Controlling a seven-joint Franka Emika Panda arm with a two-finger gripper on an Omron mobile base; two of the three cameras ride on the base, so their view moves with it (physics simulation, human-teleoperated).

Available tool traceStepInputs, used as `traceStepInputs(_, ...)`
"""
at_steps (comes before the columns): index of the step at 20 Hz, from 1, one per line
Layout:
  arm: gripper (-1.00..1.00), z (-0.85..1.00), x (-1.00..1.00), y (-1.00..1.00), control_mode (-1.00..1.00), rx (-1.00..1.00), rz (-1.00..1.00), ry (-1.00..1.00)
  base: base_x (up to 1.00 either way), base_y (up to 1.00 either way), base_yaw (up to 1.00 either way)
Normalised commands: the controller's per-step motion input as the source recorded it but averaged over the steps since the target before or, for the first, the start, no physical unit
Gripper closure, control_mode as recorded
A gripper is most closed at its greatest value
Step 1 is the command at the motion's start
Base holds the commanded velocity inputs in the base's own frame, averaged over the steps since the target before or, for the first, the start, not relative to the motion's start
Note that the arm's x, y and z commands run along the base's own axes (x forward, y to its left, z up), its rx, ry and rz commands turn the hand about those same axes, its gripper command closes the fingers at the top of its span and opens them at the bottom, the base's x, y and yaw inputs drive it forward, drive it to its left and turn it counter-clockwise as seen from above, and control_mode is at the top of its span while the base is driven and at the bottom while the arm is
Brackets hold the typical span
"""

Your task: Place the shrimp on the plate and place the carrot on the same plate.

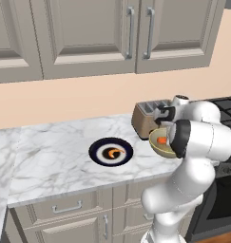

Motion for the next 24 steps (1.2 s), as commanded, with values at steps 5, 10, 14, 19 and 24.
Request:
traceStepInputs(5,1.0,0.54,-0.16,0.0,-1.0,0.0,0.0,0.0,0.0,0.0,0.0)
traceStepInputs(10,1.0,0.65,-0.32,0.03,-1.0,-0.01,-0.12,0.0,0.0,0.0,0.0)
traceStepInputs(14,1.0,0.45,0.05,0.32,-1.0,-0.01,-0.27,0.0,0.0,0.0,0.0)
traceStepInputs(19,1.0,0.45,0.05,0.38,-1.0,0.0,-0.29,-0.02,0.0,0.0,0.0)
traceStepInputs(24,1.0,0.57,-0.06,0.24,-1.0,0.0,-0.06,-0.05,0.0,0.0,0.0)
